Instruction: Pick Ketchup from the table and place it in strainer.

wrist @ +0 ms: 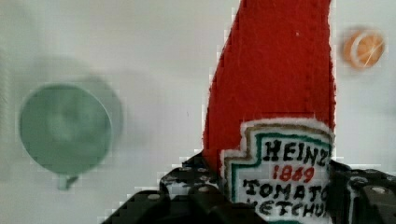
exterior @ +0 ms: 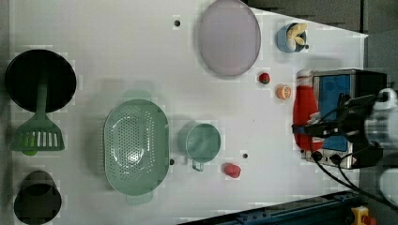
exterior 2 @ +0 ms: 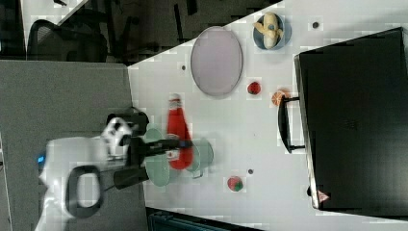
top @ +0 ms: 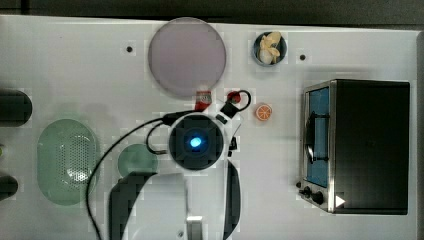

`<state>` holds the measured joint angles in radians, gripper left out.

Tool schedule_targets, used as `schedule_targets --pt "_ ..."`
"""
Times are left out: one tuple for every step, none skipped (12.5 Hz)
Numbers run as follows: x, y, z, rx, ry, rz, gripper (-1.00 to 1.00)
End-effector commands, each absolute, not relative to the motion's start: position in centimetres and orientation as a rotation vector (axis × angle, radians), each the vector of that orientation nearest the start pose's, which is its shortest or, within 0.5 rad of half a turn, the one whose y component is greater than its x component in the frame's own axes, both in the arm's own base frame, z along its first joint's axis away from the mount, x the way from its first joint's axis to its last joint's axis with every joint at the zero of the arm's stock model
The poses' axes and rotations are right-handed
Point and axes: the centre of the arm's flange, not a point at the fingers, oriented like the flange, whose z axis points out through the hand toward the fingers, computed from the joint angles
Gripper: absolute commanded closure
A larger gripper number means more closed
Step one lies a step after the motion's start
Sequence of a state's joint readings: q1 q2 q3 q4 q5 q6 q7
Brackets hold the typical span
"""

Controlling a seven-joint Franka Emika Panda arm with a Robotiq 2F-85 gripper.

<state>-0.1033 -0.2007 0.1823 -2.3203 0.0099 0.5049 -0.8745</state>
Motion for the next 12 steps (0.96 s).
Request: schedule_targets --pt "46.3 10.9 41.2 -3.180 -0.225 0.095 -0.20" --pt "46.0 13.0 41.2 -3.191 -0.168 0.088 -0.20" --pt "45.7 15.1 41.0 -3.201 -0.110 0.088 -0.20" --pt "45.3 17.1 40.7 -3.205 -0.058 0.090 -0.20" --pt "44.9 19.2 40.5 -3.201 -0.012 0.095 -0.20" --pt "44.6 21.4 40.1 -3.194 0.015 0.101 -0.20" --pt "44.3 23.6 39.7 -3.187 0.012 0.100 -0.20" --pt "44.0 25.8 39.2 -3.174 -0.009 0.094 -0.20" --pt "43.8 27.9 38.6 -3.152 -0.025 0.077 -0.20" --pt "43.6 29.8 37.9 -3.125 -0.027 0.059 -0.20" --pt "43.3 31.6 37.1 -3.094 -0.011 0.043 -0.20" --pt "42.9 33.1 36.1 -3.066 0.021 0.040 -0.20"
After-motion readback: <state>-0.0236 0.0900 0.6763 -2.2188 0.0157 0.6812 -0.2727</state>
